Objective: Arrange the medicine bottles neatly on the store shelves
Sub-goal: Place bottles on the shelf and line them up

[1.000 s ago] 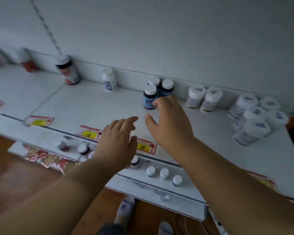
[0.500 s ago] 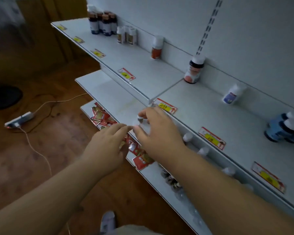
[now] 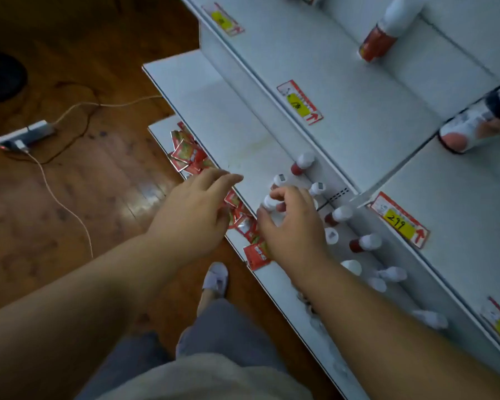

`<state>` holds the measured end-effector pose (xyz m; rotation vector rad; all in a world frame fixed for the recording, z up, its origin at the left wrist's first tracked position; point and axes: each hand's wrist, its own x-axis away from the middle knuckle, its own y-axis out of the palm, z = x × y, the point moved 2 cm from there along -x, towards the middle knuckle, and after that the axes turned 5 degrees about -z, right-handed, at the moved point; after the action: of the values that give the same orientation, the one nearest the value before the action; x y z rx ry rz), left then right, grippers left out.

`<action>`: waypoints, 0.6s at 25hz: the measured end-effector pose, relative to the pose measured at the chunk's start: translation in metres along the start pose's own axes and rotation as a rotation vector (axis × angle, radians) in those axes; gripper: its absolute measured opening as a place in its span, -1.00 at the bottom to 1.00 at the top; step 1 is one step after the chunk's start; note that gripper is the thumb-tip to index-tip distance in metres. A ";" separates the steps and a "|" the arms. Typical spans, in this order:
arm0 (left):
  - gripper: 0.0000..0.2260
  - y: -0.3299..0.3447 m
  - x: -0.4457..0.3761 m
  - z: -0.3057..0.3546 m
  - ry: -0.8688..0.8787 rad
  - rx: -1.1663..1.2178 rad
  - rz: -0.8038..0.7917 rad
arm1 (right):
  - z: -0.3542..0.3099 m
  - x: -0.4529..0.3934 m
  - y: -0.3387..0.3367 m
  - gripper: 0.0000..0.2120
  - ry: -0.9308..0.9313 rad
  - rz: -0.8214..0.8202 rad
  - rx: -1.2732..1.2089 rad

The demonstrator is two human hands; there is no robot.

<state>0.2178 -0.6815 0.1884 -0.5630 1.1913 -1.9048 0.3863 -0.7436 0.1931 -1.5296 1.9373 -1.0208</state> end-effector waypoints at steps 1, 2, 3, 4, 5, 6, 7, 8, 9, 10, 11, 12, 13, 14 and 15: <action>-0.51 0.015 -0.013 -0.014 -0.001 0.013 -0.024 | 0.018 -0.020 0.019 -0.74 0.041 -0.007 0.013; -0.52 0.031 -0.026 -0.026 0.001 0.035 -0.055 | 0.038 -0.039 0.037 -0.73 0.091 -0.007 0.039; -0.52 0.047 -0.038 -0.037 -0.001 0.065 -0.092 | 0.060 -0.056 0.057 -0.70 0.157 0.000 0.064; -0.52 0.065 -0.050 -0.049 -0.016 0.098 -0.134 | 0.082 -0.070 0.078 -0.67 0.241 0.000 0.083; -0.53 0.082 -0.058 -0.058 -0.040 0.130 -0.174 | 0.103 -0.080 0.097 -0.62 0.329 -0.009 0.087; -0.54 0.099 -0.067 -0.066 -0.058 0.155 -0.201 | 0.119 -0.089 0.114 -0.56 0.403 -0.020 0.087; -0.55 0.121 -0.077 -0.077 -0.065 0.190 -0.225 | 0.138 -0.098 0.134 -0.48 0.472 -0.016 0.084; -0.56 0.142 -0.086 -0.083 -0.063 0.238 -0.258 | 0.155 -0.105 0.151 -0.40 0.541 0.011 0.079; -0.56 0.164 -0.095 -0.089 -0.054 0.274 -0.294 | 0.171 -0.112 0.166 -0.32 0.592 0.057 0.062; -0.56 0.184 -0.103 -0.096 -0.053 0.291 -0.318 | 0.183 -0.121 0.180 -0.26 0.612 0.105 0.032; -0.56 0.201 -0.110 -0.104 -0.050 0.300 -0.332 | 0.196 -0.129 0.195 -0.22 0.623 0.144 -0.009; -0.56 0.216 -0.116 -0.111 -0.038 0.309 -0.348 | 0.206 -0.136 0.207 -0.23 0.629 0.170 -0.048; -0.55 0.228 -0.119 -0.116 -0.034 0.317 -0.363 | 0.215 -0.142 0.215 -0.26 0.620 0.183 -0.086; -0.55 0.237 -0.121 -0.122 -0.038 0.321 -0.382 | 0.221 -0.146 0.221 -0.30 0.602 0.195 -0.124; -0.55 0.244 -0.122 -0.129 -0.038 0.320 -0.401 | 0.225 -0.150 0.225 -0.35 0.589 0.215 -0.155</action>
<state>0.2928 -0.5705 -0.0827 -0.6947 0.7621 -2.3519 0.4566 -0.6359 -0.1340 -1.1335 2.5637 -1.3558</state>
